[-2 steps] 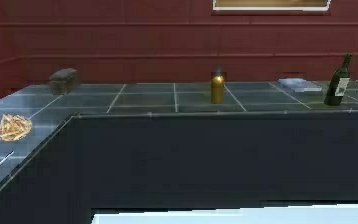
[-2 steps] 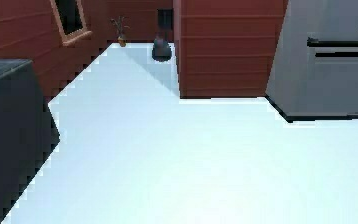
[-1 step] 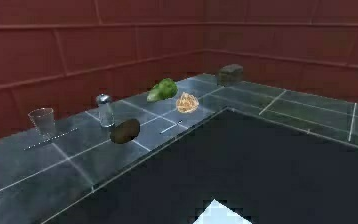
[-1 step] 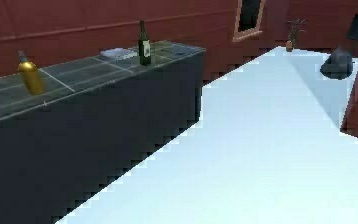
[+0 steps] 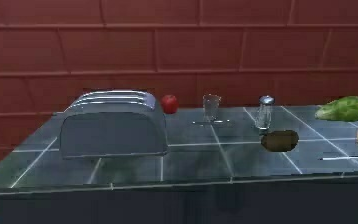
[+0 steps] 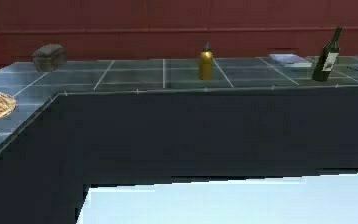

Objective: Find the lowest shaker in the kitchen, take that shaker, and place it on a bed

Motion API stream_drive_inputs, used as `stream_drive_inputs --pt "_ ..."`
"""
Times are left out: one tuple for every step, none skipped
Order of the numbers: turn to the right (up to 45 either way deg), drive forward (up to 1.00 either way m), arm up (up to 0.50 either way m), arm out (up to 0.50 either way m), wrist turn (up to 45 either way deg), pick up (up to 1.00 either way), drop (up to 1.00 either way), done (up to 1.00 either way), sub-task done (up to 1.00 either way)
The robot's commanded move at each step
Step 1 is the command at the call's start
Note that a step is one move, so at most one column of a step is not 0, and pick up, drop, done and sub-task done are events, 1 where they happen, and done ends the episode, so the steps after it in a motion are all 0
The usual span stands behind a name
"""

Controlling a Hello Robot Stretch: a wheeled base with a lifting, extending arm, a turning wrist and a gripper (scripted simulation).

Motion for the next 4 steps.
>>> stream_drive_inputs --pt "-45.0 0.0 0.0 0.0 0.0 0.0 0.0 0.0 0.0" --pt "-45.0 0.0 0.0 0.0 0.0 0.0 0.0 0.0 0.0" --pt "-21.0 0.0 0.0 0.0 0.0 0.0 0.0 0.0 0.0" --pt "0.0 1.0 0.0 0.0 0.0 0.0 0.0 0.0 0.0"
